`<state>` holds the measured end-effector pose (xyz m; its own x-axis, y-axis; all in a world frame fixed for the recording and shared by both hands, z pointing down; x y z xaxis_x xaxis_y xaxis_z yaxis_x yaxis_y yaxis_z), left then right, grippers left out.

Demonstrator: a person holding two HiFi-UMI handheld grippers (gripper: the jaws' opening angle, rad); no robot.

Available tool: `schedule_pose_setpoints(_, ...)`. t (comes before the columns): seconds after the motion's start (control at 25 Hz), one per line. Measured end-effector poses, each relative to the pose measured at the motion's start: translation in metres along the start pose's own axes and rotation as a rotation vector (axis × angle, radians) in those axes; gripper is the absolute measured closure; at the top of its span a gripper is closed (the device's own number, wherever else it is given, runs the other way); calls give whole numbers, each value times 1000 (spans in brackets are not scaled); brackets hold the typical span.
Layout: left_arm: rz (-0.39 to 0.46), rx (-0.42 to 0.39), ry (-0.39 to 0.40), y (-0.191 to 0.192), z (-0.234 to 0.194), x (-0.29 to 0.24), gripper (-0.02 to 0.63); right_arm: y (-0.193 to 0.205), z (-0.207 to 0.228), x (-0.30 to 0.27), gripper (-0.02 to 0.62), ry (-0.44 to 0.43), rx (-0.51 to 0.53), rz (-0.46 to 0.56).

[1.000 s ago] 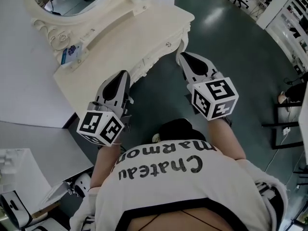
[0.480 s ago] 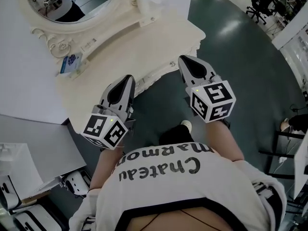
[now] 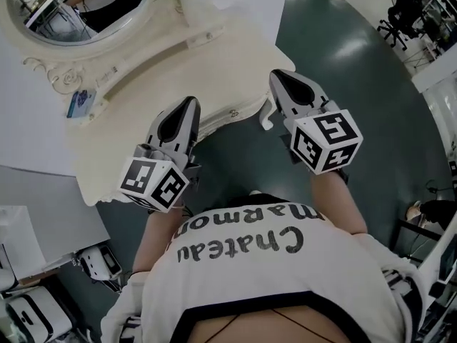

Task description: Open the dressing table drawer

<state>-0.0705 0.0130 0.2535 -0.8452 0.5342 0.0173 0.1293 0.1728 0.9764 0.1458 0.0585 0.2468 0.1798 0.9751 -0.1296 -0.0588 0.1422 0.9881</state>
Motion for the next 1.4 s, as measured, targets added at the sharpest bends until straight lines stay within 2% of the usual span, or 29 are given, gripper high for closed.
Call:
schedule_pose_setpoints(0.2, -57, 20, -24, 15, 4, -35, 583, 7, 32, -14, 568, -40, -9, -26)
schedule_pose_setpoints(0.36, -90, 2, -25, 21, 2, -60, 583, 19, 48, -33, 568, -64, -48, -36)
schedule_pose_setpoints(0.52, -132, 30, -31, 38, -15, -76, 583, 39, 58, -51, 568, -59, -80, -83)
schedule_pose_setpoints(0.72, -142, 66, -3, 45, -47, -114, 583, 45, 74, -84, 568, -66, -128, -111)
schedule_pose_setpoints(0.92, -161, 72, -34, 41, -97, -153, 583, 37, 94, -141, 568, -80, -148, -136)
schedule_pose_setpoints(1.08, -186, 47, -43, 35, -142, -176, 583, 38, 97, -196, 568, -92, -171, -143)
schedule_pose_setpoints(1.4, -198, 33, -81, 32, -212, -184, 583, 70, 92, -286, 568, -98, -105, -278)
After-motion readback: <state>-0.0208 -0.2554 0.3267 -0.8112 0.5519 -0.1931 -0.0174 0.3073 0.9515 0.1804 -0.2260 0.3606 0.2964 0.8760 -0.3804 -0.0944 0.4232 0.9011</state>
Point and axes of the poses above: the fingertips, and each gripper's own axes: x backward along the fingers, z to its right, y out of its underside, the point moved 6 cm from there along x, backward along the fingers, and after that the axes turned 1 degree about -x, right-handed, at the moved point
